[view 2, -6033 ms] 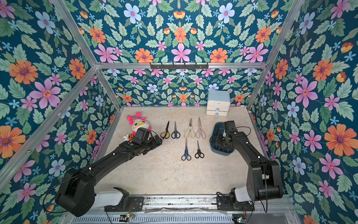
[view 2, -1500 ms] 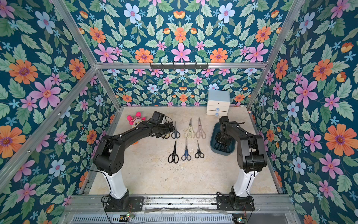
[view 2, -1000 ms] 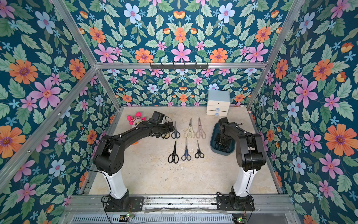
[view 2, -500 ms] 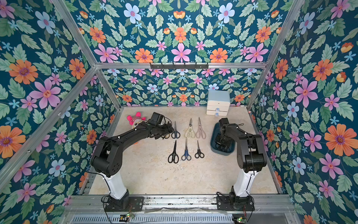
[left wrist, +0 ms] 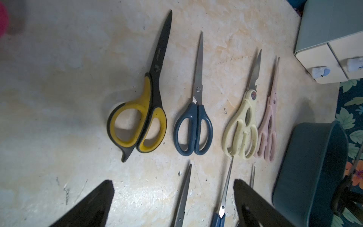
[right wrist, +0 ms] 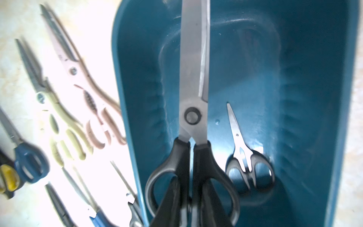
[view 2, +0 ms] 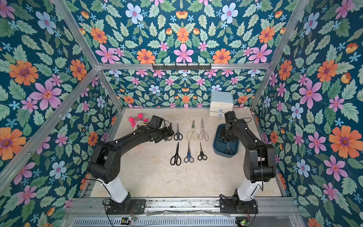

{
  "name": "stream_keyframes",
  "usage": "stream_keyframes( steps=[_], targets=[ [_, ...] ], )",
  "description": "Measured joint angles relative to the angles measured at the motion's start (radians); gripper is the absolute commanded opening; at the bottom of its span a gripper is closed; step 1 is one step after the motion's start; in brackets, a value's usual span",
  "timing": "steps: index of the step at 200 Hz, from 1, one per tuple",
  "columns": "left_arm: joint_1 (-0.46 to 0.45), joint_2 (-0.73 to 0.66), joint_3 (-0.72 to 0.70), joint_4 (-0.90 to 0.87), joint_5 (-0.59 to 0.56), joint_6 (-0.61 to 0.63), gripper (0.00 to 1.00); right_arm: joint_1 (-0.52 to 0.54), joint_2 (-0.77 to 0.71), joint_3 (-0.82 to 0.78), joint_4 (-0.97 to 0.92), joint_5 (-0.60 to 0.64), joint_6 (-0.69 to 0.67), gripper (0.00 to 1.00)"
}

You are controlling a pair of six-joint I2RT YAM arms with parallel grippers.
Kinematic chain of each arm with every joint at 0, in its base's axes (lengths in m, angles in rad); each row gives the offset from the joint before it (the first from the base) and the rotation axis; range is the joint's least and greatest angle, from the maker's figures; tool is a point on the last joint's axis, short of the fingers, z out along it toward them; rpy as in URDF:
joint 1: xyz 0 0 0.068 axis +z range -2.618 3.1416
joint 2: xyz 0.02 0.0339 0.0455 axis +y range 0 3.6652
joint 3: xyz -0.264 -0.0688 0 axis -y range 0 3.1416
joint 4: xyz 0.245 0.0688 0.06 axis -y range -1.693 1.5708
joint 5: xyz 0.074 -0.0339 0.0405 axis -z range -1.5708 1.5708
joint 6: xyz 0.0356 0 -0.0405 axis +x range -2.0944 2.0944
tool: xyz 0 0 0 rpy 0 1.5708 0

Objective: Take the scissors out of the storage box
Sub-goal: Pick up the scissors from the storage box, then place the scissors at the center of the board.

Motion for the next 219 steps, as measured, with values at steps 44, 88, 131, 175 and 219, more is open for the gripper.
stream_keyframes(
  steps=[44, 88, 131, 175, 219],
  targets=[
    [0.025, -0.06, -0.112, 0.046, 0.001, -0.025, 0.99, 0.112, -0.102, -0.056, 0.022, -0.042, 0.024, 0.0],
    [0.062, -0.167, -0.25, 0.085, -0.003, -0.028, 0.99, 0.348, -0.138, -0.152, 0.127, -0.06, 0.101, 0.0],
    [0.113, -0.261, -0.34, 0.082, -0.003, -0.026, 0.99, 0.575, -0.1, -0.179, 0.267, -0.072, 0.239, 0.0],
    [0.217, -0.341, -0.441, 0.082, 0.002, -0.021, 0.99, 0.748, 0.097, -0.073, 0.348, -0.1, 0.343, 0.0],
    [0.252, -0.38, -0.444, 0.077, 0.005, 0.009, 0.99, 0.83, 0.267, 0.064, 0.396, -0.155, 0.42, 0.0]
  ],
)
